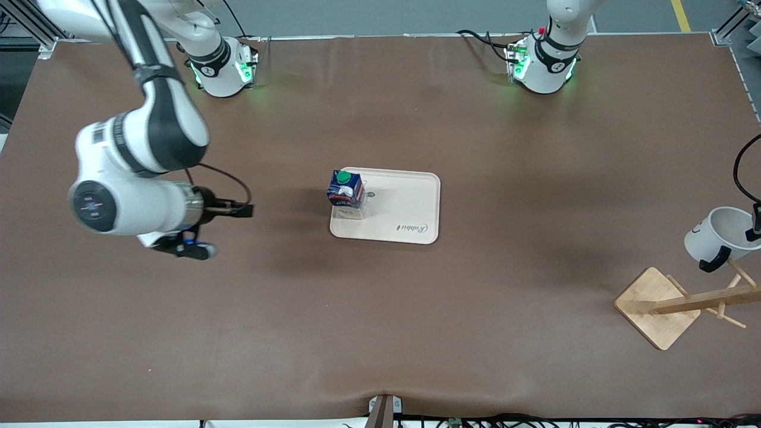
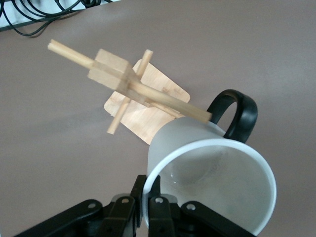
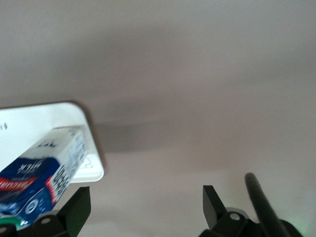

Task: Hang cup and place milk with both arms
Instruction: 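Hang the mug on the stand while the right gripper reaches the milk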

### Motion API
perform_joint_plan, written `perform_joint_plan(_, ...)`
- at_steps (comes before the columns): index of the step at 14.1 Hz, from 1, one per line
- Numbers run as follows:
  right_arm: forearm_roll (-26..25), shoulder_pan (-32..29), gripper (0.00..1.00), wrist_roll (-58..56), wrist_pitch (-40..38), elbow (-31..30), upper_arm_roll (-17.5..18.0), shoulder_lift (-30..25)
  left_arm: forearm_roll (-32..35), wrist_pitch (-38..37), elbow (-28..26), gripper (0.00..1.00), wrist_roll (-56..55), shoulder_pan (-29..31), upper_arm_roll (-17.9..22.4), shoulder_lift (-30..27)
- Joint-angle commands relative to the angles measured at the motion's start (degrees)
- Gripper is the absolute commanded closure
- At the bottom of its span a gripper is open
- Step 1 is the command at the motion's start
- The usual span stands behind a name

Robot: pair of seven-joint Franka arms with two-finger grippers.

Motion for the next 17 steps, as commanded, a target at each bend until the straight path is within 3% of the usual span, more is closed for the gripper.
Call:
perform_joint_plan(1,0.89,5.57,0.00,7.71,1.48,-0.26,-0.65,-2.62,-0.90,0.45,1.13,1.00,1.70,0.85,-0.55,0.62)
perform_joint_plan(5,0.89,13.22,0.00,9.05,6.31,-0.78,-0.39,-2.18,-2.04,0.45,4.10,1.00,4.33,2.25,-0.64,3.25)
perform_joint_plan(12,0.89,16.92,0.00,16.61,9.92,-2.45,-0.39,-0.51,-3.19,0.97,7.88,1.00,8.47,2.69,-0.64,7.30)
perform_joint_plan(13,0.89,17.10,0.00,16.61,10.36,-2.98,-0.39,-0.42,-3.19,1.06,8.50,0.89,8.38,2.52,-0.55,7.65)
perform_joint_plan(14,0.89,17.28,0.00,16.70,11.50,-3.59,-0.39,-0.42,-3.19,1.24,8.51,0.62,7.60,2.34,-0.64,7.66)
perform_joint_plan(15,0.89,17.97,0.00,16.70,12.99,-4.38,-0.39,-0.42,-3.27,1.42,8.60,0.24,7.24,2.17,-0.72,7.66)
perform_joint_plan(16,0.89,18.94,0.00,17.14,14.39,-5.17,-0.39,-0.42,-3.27,1.42,8.68,0.00,6.28,2.08,-1.07,7.57)
perform_joint_plan(17,0.89,19.29,0.00,18.27,15.97,-6.13,-0.39,-0.42,-3.54,1.42,8.60,0.00,3.92,1.91,-1.34,7.13)
